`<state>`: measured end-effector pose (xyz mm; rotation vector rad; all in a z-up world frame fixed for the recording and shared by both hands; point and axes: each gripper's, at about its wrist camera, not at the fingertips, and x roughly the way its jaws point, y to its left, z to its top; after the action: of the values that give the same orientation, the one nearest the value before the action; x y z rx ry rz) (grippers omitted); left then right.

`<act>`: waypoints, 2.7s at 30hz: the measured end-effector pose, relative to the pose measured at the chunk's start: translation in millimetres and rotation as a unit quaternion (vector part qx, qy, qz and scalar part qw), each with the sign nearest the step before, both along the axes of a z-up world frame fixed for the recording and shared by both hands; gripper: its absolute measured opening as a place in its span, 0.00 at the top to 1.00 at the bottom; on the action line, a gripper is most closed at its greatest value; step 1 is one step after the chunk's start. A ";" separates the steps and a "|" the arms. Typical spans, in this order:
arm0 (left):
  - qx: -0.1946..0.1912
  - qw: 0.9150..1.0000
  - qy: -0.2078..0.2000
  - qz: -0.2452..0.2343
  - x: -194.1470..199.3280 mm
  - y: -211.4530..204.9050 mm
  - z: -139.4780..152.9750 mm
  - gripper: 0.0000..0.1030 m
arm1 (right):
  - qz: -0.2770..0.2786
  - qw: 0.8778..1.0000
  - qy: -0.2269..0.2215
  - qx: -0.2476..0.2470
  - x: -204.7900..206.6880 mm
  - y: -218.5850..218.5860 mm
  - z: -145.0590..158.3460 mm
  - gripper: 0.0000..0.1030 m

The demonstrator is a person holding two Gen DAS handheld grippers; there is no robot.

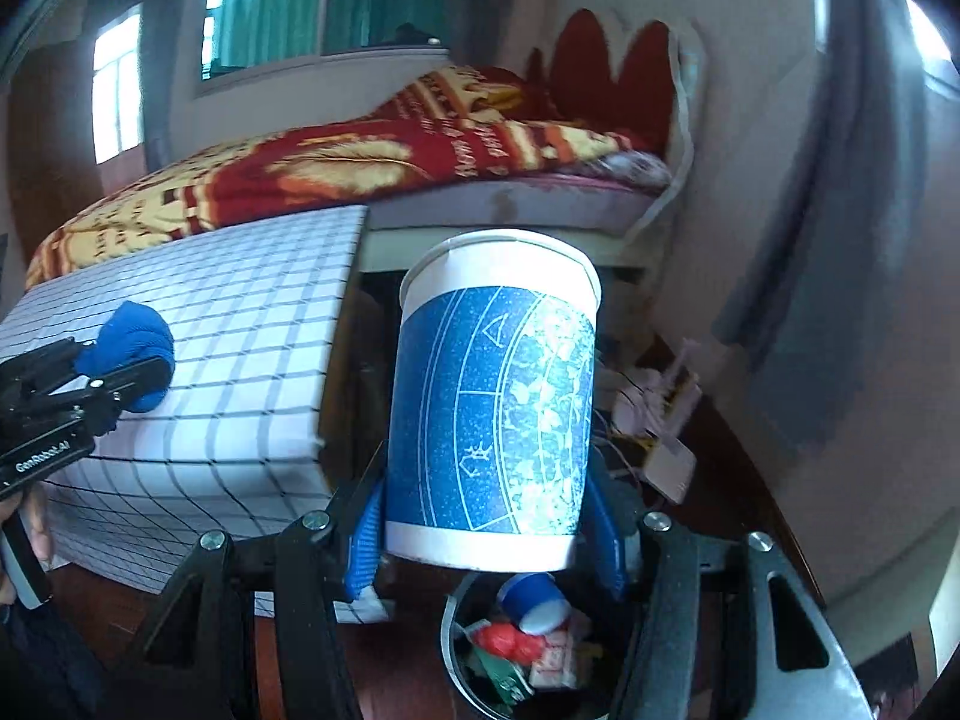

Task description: Collect trash

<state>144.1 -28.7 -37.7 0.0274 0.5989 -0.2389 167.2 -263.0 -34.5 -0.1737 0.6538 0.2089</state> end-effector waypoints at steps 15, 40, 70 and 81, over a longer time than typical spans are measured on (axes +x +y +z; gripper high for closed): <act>-0.004 0.993 0.023 -0.112 -5.3 -99.1 -22.2 0.60 | -0.069 0.997 0.033 0.007 -23.4 -93.0 -48.9 0.43; 0.004 0.973 0.144 -0.180 23.8 -172.4 -108.0 0.59 | -0.041 0.991 0.126 -0.021 -27.6 -125.5 -134.9 0.43; 0.035 0.987 0.133 -0.077 14.0 -153.5 -124.7 0.01 | -0.120 0.979 0.165 0.003 7.0 -149.6 -171.9 0.00; 0.037 0.995 0.097 -0.006 -23.2 -100.2 -66.0 0.00 | -0.109 0.989 0.100 0.006 -37.7 -94.1 -88.9 0.00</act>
<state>120.8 -128.9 -103.7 0.0796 0.8007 -0.2317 129.5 -357.0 -123.4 -0.0699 0.8653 0.0194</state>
